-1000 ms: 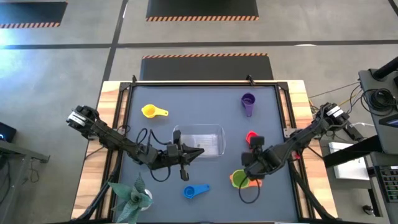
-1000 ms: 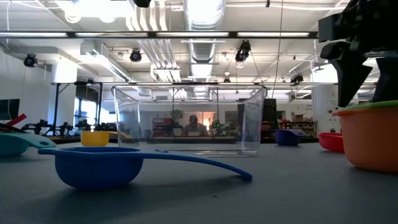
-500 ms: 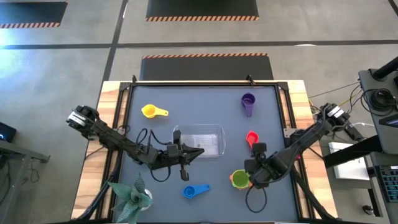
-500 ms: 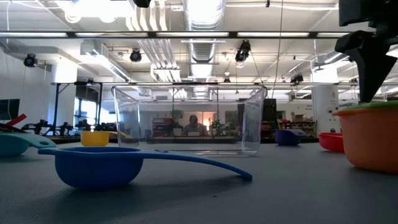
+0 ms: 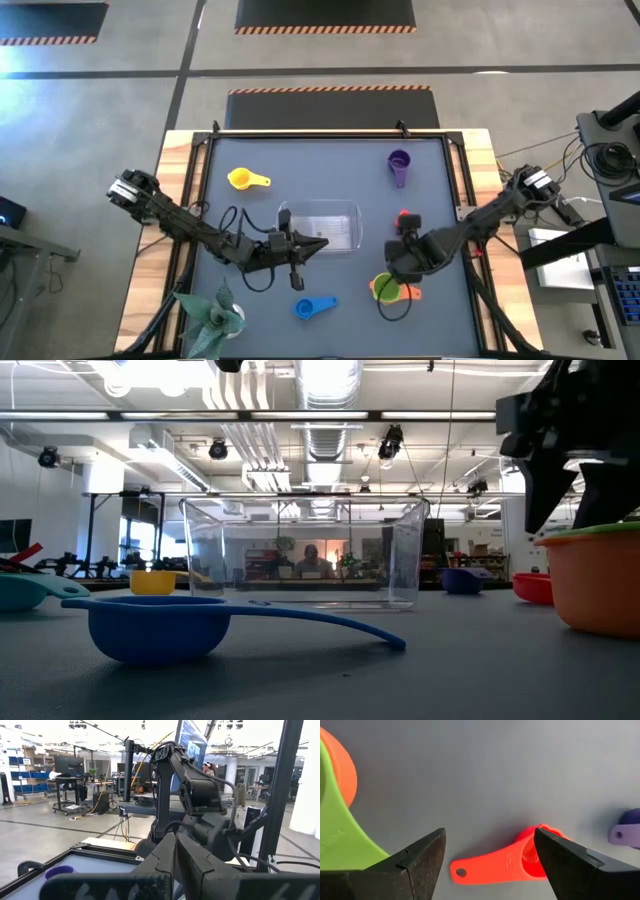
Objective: Nest measuring cups in basket
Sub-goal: Stack the green measuring cup on top of the orange measuring cup
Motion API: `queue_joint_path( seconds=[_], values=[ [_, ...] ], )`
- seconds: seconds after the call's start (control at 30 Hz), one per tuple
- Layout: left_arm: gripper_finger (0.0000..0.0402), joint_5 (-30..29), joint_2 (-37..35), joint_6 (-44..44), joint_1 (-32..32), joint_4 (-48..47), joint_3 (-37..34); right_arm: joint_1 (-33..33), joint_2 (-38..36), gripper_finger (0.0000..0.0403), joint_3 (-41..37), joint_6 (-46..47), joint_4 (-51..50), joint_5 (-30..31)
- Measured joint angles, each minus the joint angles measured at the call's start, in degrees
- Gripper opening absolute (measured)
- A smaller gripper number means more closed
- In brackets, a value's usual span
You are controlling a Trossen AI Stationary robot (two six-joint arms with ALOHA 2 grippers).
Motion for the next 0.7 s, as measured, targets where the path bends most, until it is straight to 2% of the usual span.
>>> queue_joint_path(
  seconds=[0.33,0.7],
  values=[
    [0.0,0.0,0.0,0.1,0.0,0.0,0.0,-0.6,0.0,0.029,-1.5,-2.8,2.7,-6.9],
    [0.0,0.0,0.0,0.1,0.0,0.0,0.0,5.3,0.0,0.029,-1.5,4.2,3.5,-12.8]
  ],
)
